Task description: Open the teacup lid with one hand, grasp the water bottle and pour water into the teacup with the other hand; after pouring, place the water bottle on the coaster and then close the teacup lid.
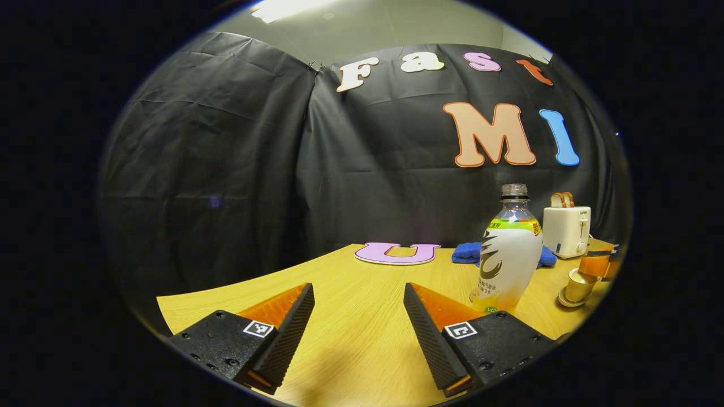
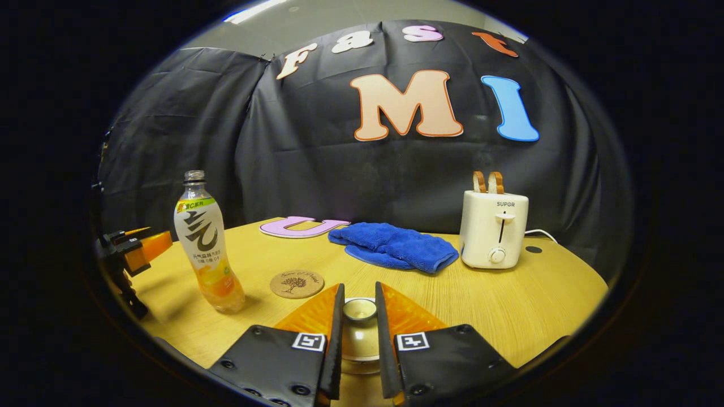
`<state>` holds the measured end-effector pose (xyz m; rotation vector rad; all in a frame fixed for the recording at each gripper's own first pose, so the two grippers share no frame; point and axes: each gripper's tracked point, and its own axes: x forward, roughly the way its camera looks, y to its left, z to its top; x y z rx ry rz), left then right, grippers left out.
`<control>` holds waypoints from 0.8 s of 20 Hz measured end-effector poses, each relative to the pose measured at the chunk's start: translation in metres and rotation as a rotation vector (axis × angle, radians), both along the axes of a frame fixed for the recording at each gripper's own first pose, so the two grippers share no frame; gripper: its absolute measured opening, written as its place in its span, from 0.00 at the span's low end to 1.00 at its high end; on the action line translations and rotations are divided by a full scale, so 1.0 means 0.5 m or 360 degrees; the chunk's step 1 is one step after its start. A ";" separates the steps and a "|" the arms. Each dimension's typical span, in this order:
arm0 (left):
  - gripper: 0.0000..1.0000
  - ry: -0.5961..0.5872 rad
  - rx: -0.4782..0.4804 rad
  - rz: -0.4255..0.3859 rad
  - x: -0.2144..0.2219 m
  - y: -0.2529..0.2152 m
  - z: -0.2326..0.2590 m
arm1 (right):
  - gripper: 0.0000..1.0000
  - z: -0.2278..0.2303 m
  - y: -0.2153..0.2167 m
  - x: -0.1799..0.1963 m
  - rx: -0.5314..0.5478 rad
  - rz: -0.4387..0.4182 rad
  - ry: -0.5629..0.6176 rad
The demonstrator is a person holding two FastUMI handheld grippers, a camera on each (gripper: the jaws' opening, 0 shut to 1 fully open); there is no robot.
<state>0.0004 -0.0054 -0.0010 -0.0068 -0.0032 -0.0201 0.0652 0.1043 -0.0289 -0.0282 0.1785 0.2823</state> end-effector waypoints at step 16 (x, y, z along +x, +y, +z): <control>0.93 -0.0015 -0.0006 -0.0302 -0.001 -0.070 0.002 | 0.31 0.052 -0.052 -0.053 0.0082 -0.0091 -0.0246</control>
